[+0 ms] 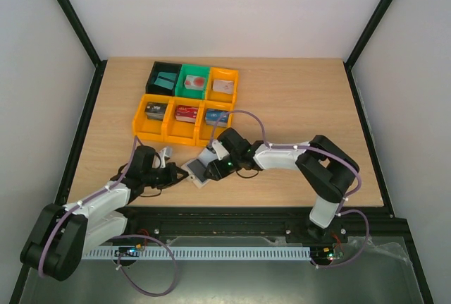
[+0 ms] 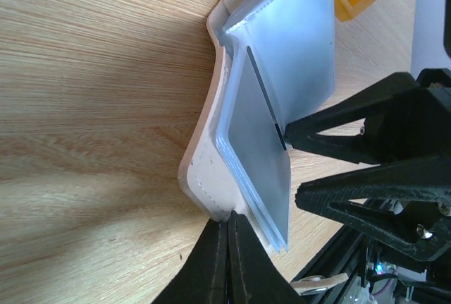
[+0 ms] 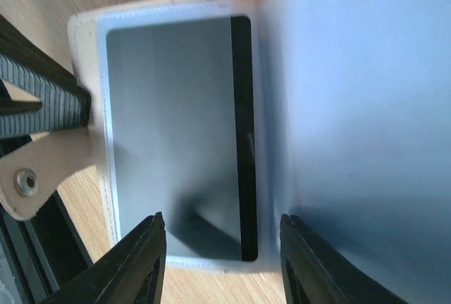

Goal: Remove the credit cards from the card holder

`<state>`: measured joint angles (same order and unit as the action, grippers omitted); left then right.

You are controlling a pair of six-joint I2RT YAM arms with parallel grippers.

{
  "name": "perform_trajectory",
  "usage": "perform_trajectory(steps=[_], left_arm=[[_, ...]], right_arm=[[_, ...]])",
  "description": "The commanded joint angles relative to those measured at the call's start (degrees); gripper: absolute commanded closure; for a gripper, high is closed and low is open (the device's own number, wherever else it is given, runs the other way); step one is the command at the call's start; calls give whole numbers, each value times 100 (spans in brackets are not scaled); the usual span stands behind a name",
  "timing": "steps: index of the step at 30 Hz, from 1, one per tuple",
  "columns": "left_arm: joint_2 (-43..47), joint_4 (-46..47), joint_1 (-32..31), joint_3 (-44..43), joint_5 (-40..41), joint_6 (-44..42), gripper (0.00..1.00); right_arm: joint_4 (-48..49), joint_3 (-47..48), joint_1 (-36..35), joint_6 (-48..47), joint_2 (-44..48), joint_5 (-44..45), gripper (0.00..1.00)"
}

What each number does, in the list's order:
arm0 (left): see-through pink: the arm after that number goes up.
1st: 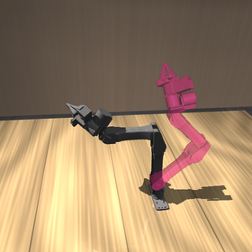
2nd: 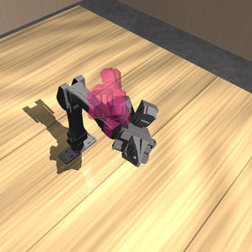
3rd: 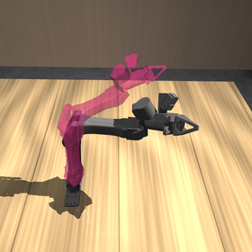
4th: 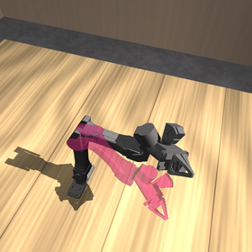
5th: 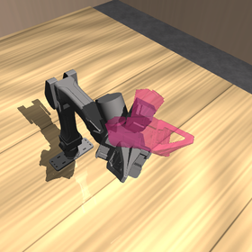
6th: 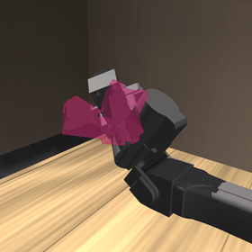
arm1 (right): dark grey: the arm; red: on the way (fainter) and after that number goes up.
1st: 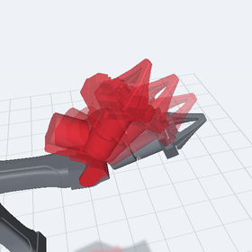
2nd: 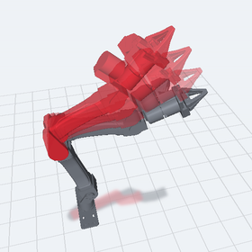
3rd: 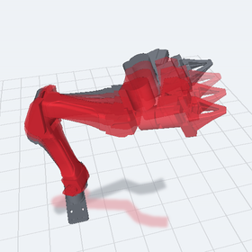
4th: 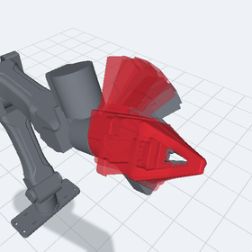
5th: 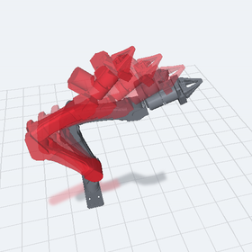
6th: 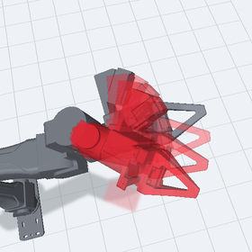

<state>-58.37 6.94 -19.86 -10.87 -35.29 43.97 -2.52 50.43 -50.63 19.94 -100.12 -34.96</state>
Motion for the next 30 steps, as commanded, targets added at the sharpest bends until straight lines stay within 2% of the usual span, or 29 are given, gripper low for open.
perform_trajectory(steps=[1, 4, 6, 8, 12, 14, 17, 23, 27, 30], left_arm=[[-39, 376, -9, 105, -97, 59, 98], [-74, 1155, -14, 226, -414, 260, 98], [-111, 1470, -10, 273, -517, 388, 73], [-151, 1698, -9, 315, -592, 473, 55], [-243, 1924, -14, 352, -666, 555, 40], [-314, 1863, -10, 358, -529, 585, 41], [-437, 1892, 7, 387, -283, 612, 49], [-667, 2111, 17, 426, -45, 661, 54], [-693, 2307, 17, 453, -91, 670, 58], [-704, 2362, -15, 461, -109, 690, 58]], right_arm=[[36, 303, 23, 30, -187, 190, 56], [68, 246, 18, 46, -323, 148, 58], [177, 182, 18, 108, -375, 33, 59], [242, 164, 18, 155, -401, 12, 59], [294, 193, 20, 196, -475, -2, 61], [316, 195, 18, 184, -515, -65, 63], [490, 121, 18, 177, -537, -328, 65], [902, -67, 18, 138, -371, -851, 71], [1078, -86, 15, 84, -321, -1282, 71], [1248, -95, 18, 163, -299, -1358, 71]])
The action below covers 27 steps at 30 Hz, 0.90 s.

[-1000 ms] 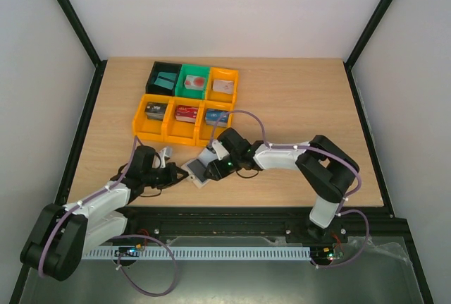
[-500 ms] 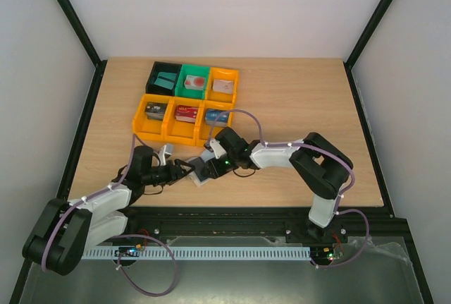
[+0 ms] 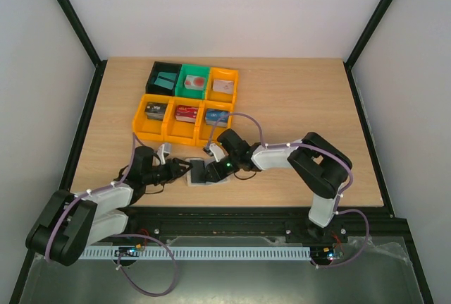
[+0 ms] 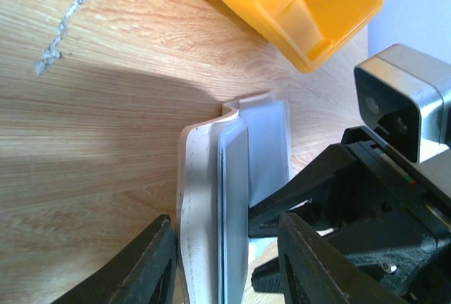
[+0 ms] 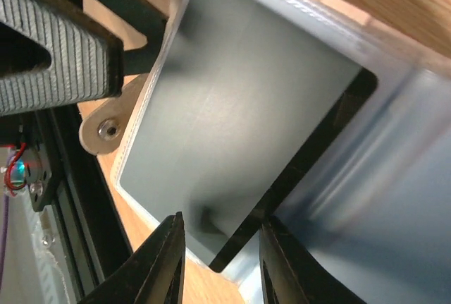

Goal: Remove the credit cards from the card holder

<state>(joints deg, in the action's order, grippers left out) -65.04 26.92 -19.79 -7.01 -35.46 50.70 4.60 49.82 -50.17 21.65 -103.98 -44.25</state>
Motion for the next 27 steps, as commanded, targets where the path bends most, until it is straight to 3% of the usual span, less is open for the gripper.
perform_trajectory(steps=[1, 6, 10, 12, 14, 15, 21, 27], left_arm=[[-43, 395, -35, 76, -105, 25, 58], [-70, 552, -153, 93, -158, 76, 57], [-80, 615, -185, 94, -189, 72, 61], [-75, 598, -188, 94, -176, 68, 75], [-41, 530, -180, 94, -136, 71, 95], [-15, 509, -175, 94, -129, 59, 98], [308, 835, -167, 64, -362, -115, 98], [1118, 1622, -20, -278, -1428, -713, 98]], right_arm=[[600, -27, -35, 50, 77, -428, 71], [747, 111, -30, 348, -45, -164, 72], [780, 262, -27, 447, -162, -92, 72], [709, 318, -27, 406, -213, -122, 72], [581, 320, -19, 287, -162, -118, 72], [507, 306, -9, 220, -107, -115, 72], [350, -103, 288, -203, 795, -445, 71], [509, -542, 549, -507, 1915, -1264, 68]])
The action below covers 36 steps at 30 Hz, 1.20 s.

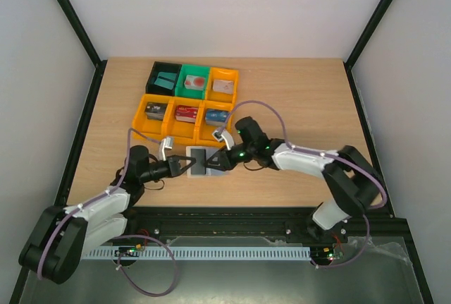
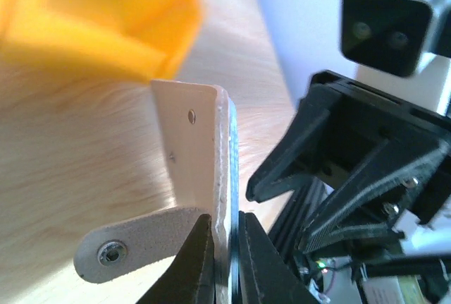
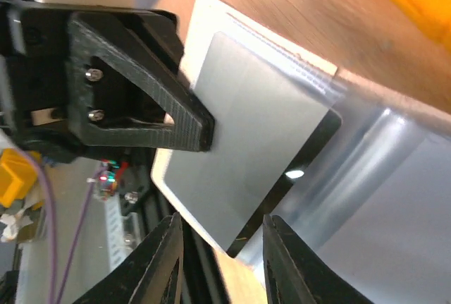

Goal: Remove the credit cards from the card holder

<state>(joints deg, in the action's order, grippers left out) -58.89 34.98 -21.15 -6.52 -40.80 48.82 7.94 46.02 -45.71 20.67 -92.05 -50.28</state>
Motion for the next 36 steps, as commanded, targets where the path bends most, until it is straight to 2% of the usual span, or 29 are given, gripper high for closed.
perform_trajectory(steps=[1, 8, 12, 15, 19, 22, 24, 29, 36], left_arm=[[655, 807, 176, -432, -1025, -603, 98], [1609, 471, 235, -1232, -1721, -1584, 98], [1825, 580, 221, -1501, -1930, -1761, 98], [1921, 623, 179, -1519, -2051, -1861, 98], [1986, 666, 124, -1513, -2073, -1892, 98], [2011, 668, 73, -1532, -2081, -1957, 98], [2016, 653, 43, -1523, -2073, -1979, 98], [2015, 644, -48, -1454, -1917, -1951, 98], [2040, 758, -48, -1438, -1866, -1830, 98]], right_arm=[[100, -156, 112, -511, 904, -745, 68], [-108, -61, 194, -763, 2049, -757, 66], [-164, 85, 197, -777, 2459, -753, 68], [-113, 194, 201, -724, 2612, -550, 80], [61, 321, 194, -610, 2666, -376, 84], [203, 364, 194, -486, 2641, -129, 95], [331, 372, 194, -406, 2604, -95, 98], [434, 427, 168, -365, 2532, -202, 97], [-929, 599, 161, -1627, 2819, 74, 86]])
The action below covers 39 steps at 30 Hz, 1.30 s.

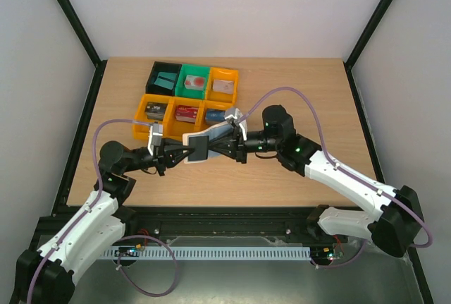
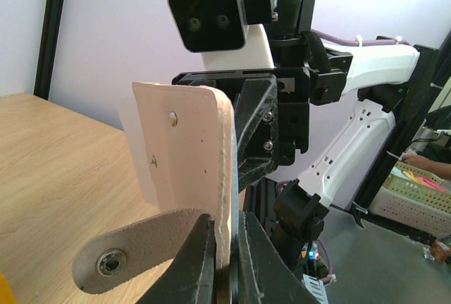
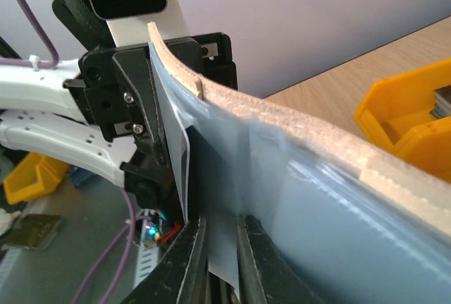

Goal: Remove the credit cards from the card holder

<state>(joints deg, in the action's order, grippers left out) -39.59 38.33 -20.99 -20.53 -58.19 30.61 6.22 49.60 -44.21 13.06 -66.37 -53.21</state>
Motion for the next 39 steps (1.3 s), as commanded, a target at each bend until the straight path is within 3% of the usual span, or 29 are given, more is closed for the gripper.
perform_trajectory(steps=[1, 4, 8, 18, 26, 36, 39], left_arm=[[111, 436, -63, -25, -104, 20, 98], [105, 447, -68, -6, -96, -6, 98], [93, 432, -71, -16, -91, -49, 98], [94, 397, -65, -21, -104, -84, 98], [117, 480, -63, -6, -156, -80, 98], [103, 586, -113, -6, -206, -181, 98], [109, 585, -124, -20, -222, -171, 98]], right_arm=[[-922, 232, 9, -1047, 334, 473, 85], [-1133, 223, 11, -1305, 519, 438, 80], [-733, 206, 9, -949, 419, 44, 75], [396, 134, -39, -134, 103, 8, 79], [191, 195, -53, -211, -78, 320, 91], [357, 302, -267, -127, -275, 351, 88], [410, 379, -376, -146, -347, 246, 92]])
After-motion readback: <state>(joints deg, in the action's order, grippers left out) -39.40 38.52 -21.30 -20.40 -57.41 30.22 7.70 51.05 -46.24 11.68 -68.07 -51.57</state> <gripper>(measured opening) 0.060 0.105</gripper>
